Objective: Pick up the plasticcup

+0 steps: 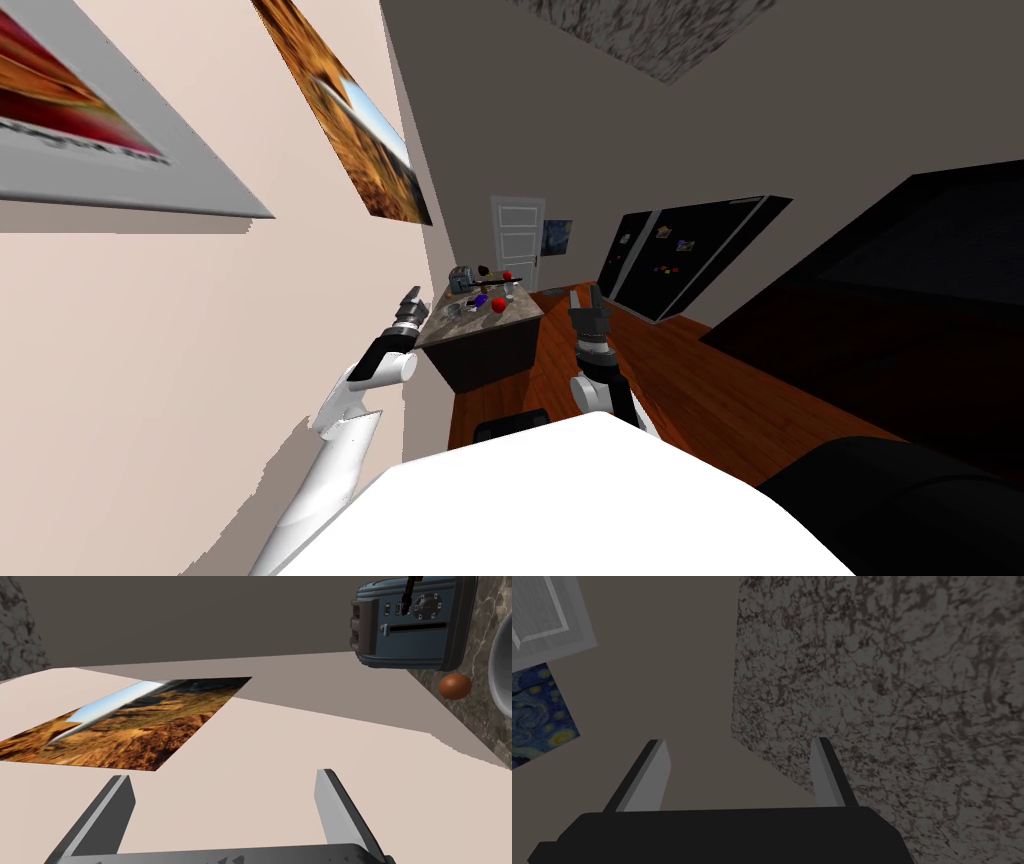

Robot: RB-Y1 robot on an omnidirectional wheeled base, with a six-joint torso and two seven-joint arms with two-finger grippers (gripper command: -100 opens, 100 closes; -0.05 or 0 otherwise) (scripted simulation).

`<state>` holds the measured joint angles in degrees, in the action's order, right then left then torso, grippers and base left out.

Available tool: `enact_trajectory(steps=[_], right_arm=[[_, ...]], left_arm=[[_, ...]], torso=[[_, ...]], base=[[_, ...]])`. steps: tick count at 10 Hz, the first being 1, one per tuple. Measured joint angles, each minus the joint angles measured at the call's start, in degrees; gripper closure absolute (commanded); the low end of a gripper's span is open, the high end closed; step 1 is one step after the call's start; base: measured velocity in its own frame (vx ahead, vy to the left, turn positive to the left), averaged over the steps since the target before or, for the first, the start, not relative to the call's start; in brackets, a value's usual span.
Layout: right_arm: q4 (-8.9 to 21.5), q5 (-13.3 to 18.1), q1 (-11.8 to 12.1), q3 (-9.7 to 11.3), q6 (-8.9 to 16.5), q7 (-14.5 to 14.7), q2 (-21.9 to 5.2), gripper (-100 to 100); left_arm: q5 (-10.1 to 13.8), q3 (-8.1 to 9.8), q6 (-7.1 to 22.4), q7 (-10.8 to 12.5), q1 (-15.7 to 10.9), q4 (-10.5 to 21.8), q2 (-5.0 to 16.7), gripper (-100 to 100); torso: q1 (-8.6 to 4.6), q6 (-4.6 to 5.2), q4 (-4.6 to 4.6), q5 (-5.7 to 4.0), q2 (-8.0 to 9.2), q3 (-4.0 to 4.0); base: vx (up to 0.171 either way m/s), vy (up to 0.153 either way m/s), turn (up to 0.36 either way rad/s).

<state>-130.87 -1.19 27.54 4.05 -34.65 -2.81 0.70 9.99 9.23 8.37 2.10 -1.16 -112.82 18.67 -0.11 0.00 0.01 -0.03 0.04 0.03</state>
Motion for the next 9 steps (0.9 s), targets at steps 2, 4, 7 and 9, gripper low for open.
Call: enact_trajectory(steps=[2,4,7,9], right_arm=[[0.00,0.00,0.00,0.00,0.00,0.00,0.00,0],[0.00,0.00,0.00,0.00,0.00,0.00,0.00,0],[0.00,0.00,0.00,0.00,0.00,0.00,0.00,0],[0.00,0.00,0.00,0.00,0.00,0.00,0.00,0]], left_arm=[[0.38,0.18,3.14,-0.17,-1.13,0.66,0.52,-100],[1.19,0.33,5.99,-0.37,-3.16,2.89,1.69,-100],[2.17,0.59,10.65,-0.69,-6.12,5.29,3.17,-100],[2.43,0.55,13.92,-1.10,-8.37,7.22,3.62,-100]], torso=[[0.05,0.00,-0.01,0.01,-0.03,-0.02],[0.03,0.00,-0.01,0.01,-0.04,-0.02],[0.05,-0.01,-0.02,0.01,-0.05,-0.03],[0.02,0.00,-0.02,0.01,-0.08,-0.05]], base=[[-0.008,-0.016,0.011],[-0.010,-0.023,0.009],[-0.003,-0.019,0.006],[0.002,-0.024,0.005]])
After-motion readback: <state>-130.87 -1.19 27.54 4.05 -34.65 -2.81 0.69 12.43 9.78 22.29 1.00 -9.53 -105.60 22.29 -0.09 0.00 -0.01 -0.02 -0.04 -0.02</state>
